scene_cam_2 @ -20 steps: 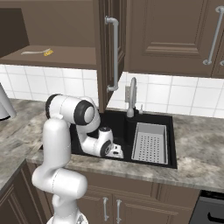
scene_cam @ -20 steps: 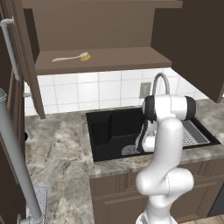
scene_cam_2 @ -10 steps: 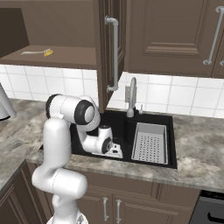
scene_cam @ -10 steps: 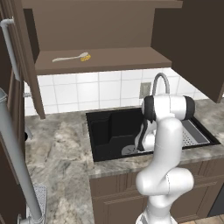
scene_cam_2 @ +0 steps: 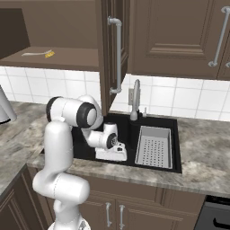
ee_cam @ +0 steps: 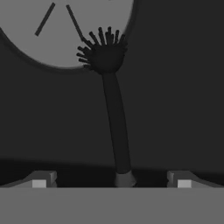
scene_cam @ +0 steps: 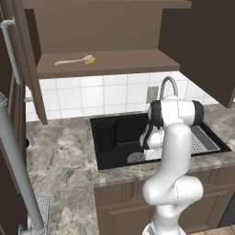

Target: Pick up the dish brush and dish brush from the sink, and place them back in the cabinet, and close the cabinet doors.

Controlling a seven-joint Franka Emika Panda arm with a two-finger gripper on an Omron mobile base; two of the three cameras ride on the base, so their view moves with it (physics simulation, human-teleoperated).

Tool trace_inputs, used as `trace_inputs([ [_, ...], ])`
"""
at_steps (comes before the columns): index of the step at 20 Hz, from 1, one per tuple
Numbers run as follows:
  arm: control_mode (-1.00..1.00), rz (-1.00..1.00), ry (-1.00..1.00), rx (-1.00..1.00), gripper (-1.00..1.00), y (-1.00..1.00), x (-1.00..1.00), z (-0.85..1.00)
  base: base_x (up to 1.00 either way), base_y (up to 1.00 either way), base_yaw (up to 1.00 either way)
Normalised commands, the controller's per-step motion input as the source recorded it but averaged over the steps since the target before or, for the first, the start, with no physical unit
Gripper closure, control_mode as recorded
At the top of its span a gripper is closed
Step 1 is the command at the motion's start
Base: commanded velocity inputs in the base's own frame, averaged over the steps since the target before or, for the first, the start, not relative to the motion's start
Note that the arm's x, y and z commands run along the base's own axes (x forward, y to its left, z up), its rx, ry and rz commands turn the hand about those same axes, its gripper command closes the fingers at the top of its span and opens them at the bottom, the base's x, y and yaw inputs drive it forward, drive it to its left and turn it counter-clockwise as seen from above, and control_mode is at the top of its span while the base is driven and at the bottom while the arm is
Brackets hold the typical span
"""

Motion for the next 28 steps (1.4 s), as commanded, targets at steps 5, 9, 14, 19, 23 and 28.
trace_inputs([
  [5, -1.0, 0.0, 0.03, 0.05, -1.0, 0.0, 0.13, 0.2, 0.0, 0.0, 0.0],
  [9, -1.0, 0.0, -0.01, 0.07, -1.0, 0.0, 0.16, 0.04, 0.0, 0.0, 0.0],
  [14, -1.0, 0.0, -0.11, 0.11, -1.0, 0.0, 0.15, -0.06, 0.0, 0.0, 0.0],
  [19, -1.0, 0.0, -0.1, 0.1, -1.0, 0.0, 0.13, -0.09, 0.0, 0.0, 0.0],
  [23, -1.0, 0.0, -0.02, 0.01, -1.0, -0.1, 0.04, -0.12, 0.0, 0.0, 0.0],
  [28, -1.0, 0.0, 0.0, 0.0, -1.0, -0.13, 0.0, -0.21, 0.0, 0.0, 0.0],
])
